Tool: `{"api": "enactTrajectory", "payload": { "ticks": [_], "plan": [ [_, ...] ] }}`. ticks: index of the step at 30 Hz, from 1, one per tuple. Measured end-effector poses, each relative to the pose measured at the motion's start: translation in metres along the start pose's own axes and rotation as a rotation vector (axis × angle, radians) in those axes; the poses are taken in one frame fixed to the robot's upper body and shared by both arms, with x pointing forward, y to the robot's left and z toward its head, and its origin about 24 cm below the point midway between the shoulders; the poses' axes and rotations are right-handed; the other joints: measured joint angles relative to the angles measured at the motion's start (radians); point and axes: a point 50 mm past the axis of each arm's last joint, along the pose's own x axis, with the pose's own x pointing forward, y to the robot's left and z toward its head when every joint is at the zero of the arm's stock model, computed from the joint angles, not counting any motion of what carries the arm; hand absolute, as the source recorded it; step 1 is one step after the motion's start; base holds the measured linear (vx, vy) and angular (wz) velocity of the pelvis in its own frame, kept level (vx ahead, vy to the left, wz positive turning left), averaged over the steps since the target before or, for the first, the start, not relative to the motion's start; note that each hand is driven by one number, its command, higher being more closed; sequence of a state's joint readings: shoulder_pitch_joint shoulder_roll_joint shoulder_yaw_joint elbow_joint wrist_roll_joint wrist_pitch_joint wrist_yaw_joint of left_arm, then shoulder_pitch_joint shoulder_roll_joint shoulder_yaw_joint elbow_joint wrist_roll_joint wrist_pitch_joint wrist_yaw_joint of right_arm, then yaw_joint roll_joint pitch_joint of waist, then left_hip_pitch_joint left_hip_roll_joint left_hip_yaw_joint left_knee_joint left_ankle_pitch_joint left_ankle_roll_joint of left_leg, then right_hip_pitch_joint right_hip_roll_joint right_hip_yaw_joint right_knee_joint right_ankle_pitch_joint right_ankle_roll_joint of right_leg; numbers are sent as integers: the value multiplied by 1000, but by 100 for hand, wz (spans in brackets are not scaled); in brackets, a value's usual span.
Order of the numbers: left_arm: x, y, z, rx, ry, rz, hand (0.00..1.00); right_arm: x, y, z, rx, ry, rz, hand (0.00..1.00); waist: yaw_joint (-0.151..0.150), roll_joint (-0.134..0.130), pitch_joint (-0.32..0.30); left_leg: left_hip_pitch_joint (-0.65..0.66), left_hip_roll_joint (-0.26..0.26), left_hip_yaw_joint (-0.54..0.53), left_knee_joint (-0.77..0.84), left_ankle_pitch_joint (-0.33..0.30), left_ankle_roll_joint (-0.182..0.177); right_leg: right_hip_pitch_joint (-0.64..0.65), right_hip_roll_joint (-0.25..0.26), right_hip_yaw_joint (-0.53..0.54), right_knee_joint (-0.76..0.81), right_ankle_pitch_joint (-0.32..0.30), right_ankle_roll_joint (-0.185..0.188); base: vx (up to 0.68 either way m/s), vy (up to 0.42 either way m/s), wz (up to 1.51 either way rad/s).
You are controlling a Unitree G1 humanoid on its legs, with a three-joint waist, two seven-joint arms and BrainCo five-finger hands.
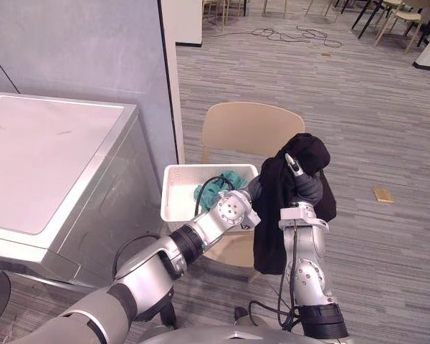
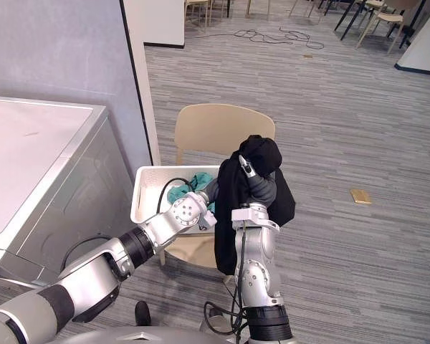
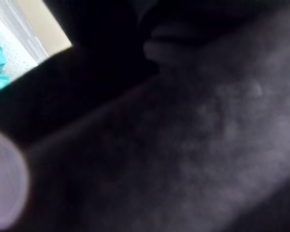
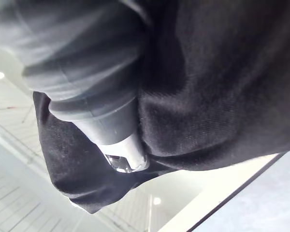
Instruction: Pick up the laundry basket with both hands and put the clothes into the washing machine.
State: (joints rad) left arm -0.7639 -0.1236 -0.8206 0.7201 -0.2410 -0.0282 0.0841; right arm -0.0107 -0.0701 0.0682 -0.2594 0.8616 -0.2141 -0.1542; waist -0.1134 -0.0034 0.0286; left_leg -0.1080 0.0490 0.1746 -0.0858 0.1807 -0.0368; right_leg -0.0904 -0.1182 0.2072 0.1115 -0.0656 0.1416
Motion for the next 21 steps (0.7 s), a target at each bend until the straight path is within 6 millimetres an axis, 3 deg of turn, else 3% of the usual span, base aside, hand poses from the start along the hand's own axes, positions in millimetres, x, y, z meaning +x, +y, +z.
{"api": "enactTrajectory", "payload": {
  "ticks": [18, 19, 21],
  "plan": [
    [-1, 1, -2, -72, 11, 23, 100, 1, 7, -3, 8, 11, 28, 100, -3, -7, -3, -12, 0, -1, 0, -3, -4, -9, -1, -2, -10, 4, 6, 10, -18, 0],
    [-1, 1, -2, -82, 13, 23, 100, 1, 7, -3, 8, 11, 28, 0, -3, -7, -3, -12, 0, -1, 0, -3, -5, -9, -1, -2, -11, 4, 7, 0, 0, 0],
    [-1, 1, -3, -85, 14, 24, 100, 1, 7, -3, 8, 11, 28, 0, -4, -7, -3, -12, 0, -1, 0, -3, -5, -8, -1, -2, -11, 4, 7, 0, 0, 0]
  ]
}}
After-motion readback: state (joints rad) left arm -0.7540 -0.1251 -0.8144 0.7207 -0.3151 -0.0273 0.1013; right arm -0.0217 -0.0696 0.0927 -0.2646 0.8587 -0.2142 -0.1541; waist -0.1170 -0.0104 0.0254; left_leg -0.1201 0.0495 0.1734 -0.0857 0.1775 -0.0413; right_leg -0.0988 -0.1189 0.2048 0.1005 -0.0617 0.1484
